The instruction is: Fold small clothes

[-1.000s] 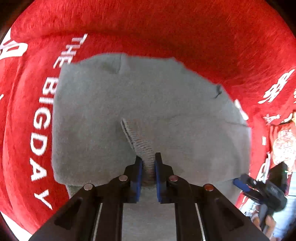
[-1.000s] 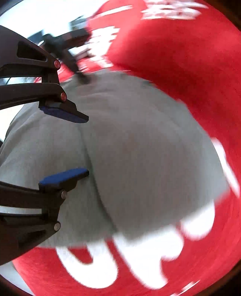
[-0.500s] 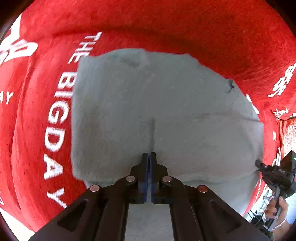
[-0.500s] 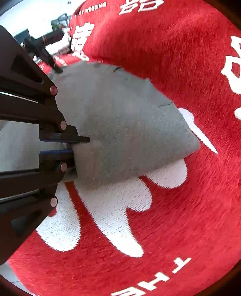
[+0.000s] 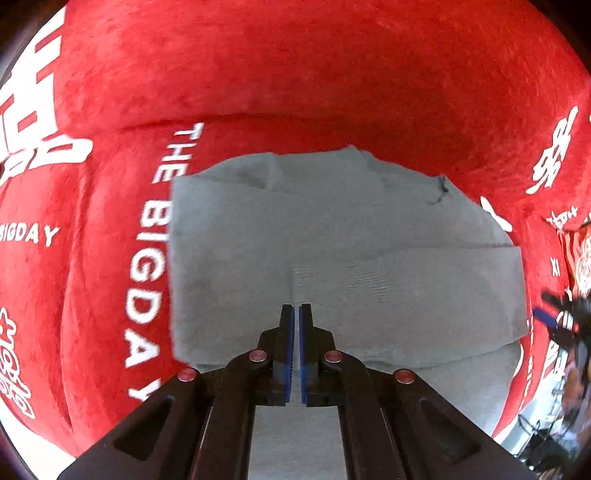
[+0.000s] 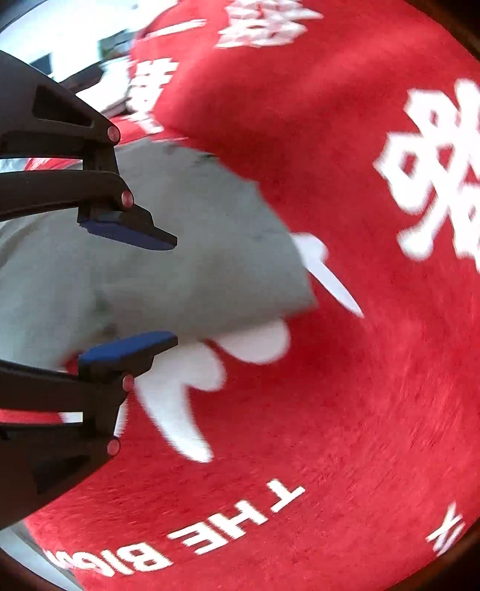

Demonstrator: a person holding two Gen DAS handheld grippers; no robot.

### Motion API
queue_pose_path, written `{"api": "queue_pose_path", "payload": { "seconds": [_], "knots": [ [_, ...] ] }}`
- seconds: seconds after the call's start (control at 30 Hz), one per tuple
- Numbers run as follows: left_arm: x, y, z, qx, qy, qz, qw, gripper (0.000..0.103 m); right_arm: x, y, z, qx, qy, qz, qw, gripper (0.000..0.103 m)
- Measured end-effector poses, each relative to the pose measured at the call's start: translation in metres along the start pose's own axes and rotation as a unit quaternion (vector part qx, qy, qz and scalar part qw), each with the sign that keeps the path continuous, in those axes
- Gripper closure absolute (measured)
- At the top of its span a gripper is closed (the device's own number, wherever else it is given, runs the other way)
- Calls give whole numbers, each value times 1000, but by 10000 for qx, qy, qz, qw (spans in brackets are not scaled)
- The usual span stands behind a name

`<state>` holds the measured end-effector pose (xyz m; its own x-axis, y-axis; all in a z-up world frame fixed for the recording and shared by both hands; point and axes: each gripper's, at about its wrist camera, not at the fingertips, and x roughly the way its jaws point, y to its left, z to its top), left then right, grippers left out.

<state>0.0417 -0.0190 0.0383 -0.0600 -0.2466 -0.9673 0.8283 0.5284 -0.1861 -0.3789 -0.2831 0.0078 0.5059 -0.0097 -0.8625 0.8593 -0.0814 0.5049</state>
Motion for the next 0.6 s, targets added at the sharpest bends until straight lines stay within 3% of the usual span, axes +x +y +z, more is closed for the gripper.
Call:
{"api": "queue_pose_path", "payload": {
  "seconds": [0.2, 0.27, 0.4, 0.53, 0.6],
  "knots": [
    [39, -29, -3, 184, 260, 285, 9991, 100, 46, -5, 44, 202, 277, 14, 9994, 55],
    [45, -33, -5, 209, 274, 376, 9987, 100, 49, 3, 50, 68, 385, 39, 9992, 95],
    [50, -44, -5, 301, 240, 502, 9980, 100, 31, 42, 49, -1316, 159, -501, 9899, 95],
    [49, -50, -12, 417, 211, 599, 9971, 100, 50, 27, 53, -1532, 338, -1115, 9813, 94],
    [47, -51, -11, 409, 240, 602, 9971, 100, 49, 22, 54, -1406, 261, -1036, 9843, 93]
  ]
}}
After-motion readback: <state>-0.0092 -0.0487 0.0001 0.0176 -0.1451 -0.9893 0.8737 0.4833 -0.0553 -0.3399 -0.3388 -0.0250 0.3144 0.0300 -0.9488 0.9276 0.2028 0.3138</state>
